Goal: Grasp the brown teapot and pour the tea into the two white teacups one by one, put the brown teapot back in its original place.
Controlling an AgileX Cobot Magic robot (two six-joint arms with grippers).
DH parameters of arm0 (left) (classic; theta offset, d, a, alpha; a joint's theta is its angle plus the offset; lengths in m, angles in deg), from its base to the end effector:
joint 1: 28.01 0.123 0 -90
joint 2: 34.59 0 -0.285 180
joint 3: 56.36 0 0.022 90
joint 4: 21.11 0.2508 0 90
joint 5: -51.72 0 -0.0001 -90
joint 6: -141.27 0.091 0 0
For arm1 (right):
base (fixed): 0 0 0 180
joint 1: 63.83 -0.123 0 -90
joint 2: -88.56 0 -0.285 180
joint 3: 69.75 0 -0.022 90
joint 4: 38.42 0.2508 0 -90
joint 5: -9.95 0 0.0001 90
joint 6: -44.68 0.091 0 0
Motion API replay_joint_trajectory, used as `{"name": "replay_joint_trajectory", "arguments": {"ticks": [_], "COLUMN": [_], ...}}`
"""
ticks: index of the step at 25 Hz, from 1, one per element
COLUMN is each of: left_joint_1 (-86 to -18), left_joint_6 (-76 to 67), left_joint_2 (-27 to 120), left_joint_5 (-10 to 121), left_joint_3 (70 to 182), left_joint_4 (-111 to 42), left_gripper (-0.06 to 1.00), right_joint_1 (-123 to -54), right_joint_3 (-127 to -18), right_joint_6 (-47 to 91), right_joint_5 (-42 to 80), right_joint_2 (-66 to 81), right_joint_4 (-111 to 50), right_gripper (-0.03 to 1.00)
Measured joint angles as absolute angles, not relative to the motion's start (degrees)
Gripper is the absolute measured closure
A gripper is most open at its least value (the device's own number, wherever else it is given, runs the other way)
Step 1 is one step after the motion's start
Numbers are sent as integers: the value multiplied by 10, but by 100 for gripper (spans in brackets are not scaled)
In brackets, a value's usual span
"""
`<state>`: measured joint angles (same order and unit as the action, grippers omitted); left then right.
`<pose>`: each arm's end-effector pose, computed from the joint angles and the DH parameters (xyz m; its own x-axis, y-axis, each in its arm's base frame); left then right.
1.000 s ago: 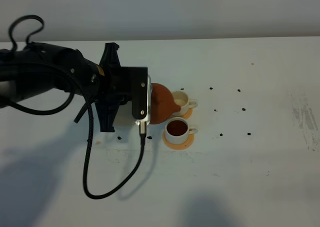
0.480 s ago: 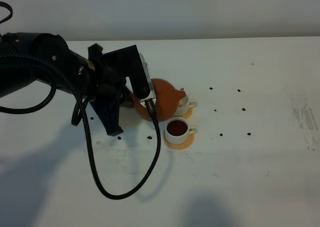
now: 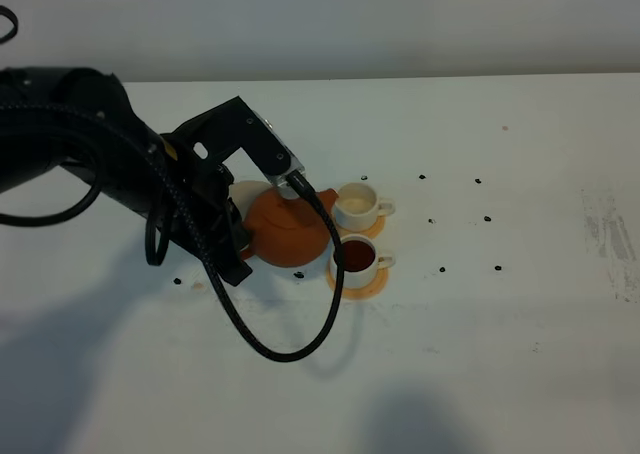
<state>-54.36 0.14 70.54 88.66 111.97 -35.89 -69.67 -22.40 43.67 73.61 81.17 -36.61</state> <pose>0.3067 -0.1675 0.2246 -0.4832 0.7393 -0.4690 0.8083 0.5825 0.0856 -0.0108 0.0015 0.2791 -0.4725 -0.0520 -0.8798 -0.1282 0.9917 0.0103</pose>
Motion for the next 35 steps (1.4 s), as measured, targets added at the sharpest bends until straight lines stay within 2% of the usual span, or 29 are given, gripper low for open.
{"name": "replay_joint_trajectory", "arguments": {"ticks": [16, 35], "left_joint_1": [-540, -540], "left_joint_6": [-6, -5], "left_joint_2": [710, 750], "left_joint_5": [720, 673], "left_joint_3": [980, 966], "left_joint_4": [-397, -433], "left_gripper": [86, 86], "right_joint_1": [-697, -697], "right_joint_3": [-224, -224], "right_joint_6": [437, 437], "right_joint_5": [736, 736], "right_joint_2": [812, 812], "right_joint_4": [-366, -366], "right_gripper": [42, 42]}}
